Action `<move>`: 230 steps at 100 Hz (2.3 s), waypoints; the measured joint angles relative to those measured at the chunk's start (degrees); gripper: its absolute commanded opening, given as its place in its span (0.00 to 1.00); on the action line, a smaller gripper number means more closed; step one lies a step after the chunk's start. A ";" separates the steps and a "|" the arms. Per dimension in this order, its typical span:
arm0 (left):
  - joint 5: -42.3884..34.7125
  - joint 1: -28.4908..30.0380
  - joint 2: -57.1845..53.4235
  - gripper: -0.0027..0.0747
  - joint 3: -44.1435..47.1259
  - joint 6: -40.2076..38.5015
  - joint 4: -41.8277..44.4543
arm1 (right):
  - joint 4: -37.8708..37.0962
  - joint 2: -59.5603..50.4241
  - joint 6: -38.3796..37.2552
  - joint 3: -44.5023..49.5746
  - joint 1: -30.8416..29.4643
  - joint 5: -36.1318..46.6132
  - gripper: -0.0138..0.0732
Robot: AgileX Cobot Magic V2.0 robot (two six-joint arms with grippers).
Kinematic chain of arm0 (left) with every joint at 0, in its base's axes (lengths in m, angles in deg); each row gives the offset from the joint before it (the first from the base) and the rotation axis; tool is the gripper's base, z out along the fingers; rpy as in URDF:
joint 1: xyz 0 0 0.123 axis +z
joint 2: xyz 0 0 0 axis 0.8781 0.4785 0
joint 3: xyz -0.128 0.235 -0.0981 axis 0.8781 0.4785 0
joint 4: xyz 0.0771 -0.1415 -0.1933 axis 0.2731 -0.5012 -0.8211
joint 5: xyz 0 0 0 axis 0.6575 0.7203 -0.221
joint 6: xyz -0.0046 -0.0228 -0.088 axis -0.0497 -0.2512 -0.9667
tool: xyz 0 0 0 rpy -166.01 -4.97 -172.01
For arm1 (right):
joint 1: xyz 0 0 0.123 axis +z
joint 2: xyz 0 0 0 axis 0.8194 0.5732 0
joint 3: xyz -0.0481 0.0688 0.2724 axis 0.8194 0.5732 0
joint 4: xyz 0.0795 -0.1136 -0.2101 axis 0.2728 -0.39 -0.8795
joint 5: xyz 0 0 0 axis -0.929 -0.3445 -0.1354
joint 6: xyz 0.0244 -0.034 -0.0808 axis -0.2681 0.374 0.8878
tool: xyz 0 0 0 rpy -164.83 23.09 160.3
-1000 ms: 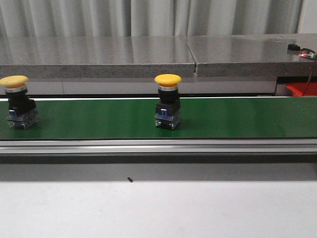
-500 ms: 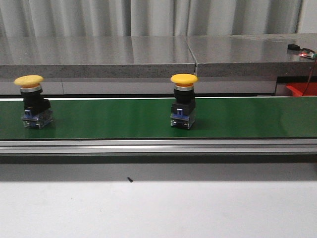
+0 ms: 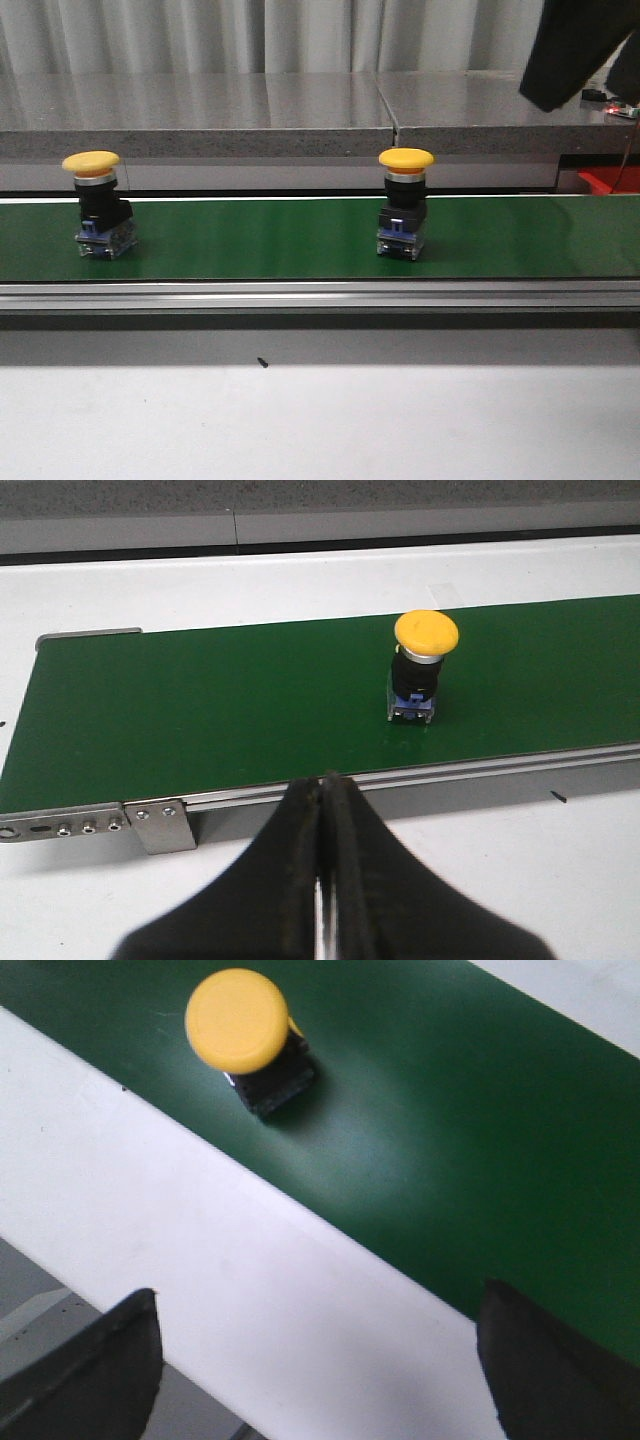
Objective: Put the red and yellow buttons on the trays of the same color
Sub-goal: 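Lower the right gripper onto the leading yellow button and grasp it, then carry the yellow button into the yellow tray and open the right gripper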
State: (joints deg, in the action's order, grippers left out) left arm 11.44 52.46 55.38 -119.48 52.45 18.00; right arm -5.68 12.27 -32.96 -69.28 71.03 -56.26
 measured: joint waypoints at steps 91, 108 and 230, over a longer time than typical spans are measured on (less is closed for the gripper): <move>0.00 0.00 0.00 0.01 0.00 0.00 0.00 | -1.35 19.89 3.90 -9.19 3.13 4.85 0.52; 0.00 0.00 0.00 0.01 0.00 0.00 0.00 | -1.56 19.89 3.90 -9.19 3.13 4.95 0.31; 0.00 0.00 0.00 0.01 0.00 0.00 0.00 | -1.43 1.46 -0.95 7.07 -31.51 8.31 0.31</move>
State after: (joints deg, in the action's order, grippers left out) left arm 11.44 52.46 55.38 -119.48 52.45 18.00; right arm -7.11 13.73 -33.91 -62.21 39.52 -47.96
